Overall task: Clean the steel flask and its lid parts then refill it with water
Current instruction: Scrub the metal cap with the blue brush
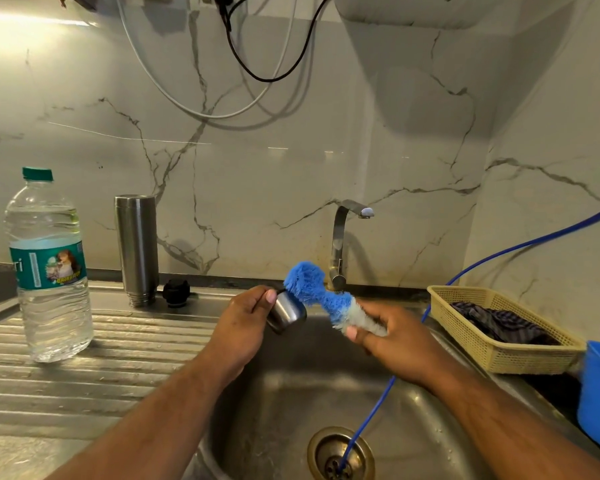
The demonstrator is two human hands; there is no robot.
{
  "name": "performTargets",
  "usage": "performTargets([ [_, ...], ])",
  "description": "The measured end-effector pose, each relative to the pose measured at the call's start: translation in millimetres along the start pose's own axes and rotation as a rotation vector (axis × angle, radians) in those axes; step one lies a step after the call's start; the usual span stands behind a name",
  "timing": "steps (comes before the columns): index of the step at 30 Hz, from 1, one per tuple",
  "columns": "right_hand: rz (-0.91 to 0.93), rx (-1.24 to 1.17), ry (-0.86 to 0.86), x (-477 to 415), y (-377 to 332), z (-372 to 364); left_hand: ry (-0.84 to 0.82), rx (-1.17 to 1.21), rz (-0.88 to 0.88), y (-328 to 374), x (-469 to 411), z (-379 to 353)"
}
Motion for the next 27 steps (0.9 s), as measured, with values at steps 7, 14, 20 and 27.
performTargets([
  [7, -0.006, -0.01, 0.006, -1.3, 1.9, -1.6, 0.029, 0.02, -0.009, -0.7, -1.8, 4.2],
  [14, -0.015, -0.05, -0.04, -1.5, 4.2, -3.3, 0.004, 0.077, 0.029, -5.0, 0.2, -0.3],
  [20, -0.08, -0.091, -0.033, -5.2, 12.6, -5.6, -0.028, 0.138, 0.049, -9.9, 0.9, -3.6],
  [27, -0.082, -0.096, -0.044, -1.3, 11.1, -10.2, 0.283, 0.782, 0.379, -31.4, 3.2, -3.7],
])
Point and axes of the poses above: each hand's wrist, its own x-axis away from the middle knuckle, its own z-axis out of the back of the hand, y = z × x, the point moved 10 cm from there along -x, towards the middle knuckle, and after that the axes turned 14 degrees about -z, right-handed, at the moved point
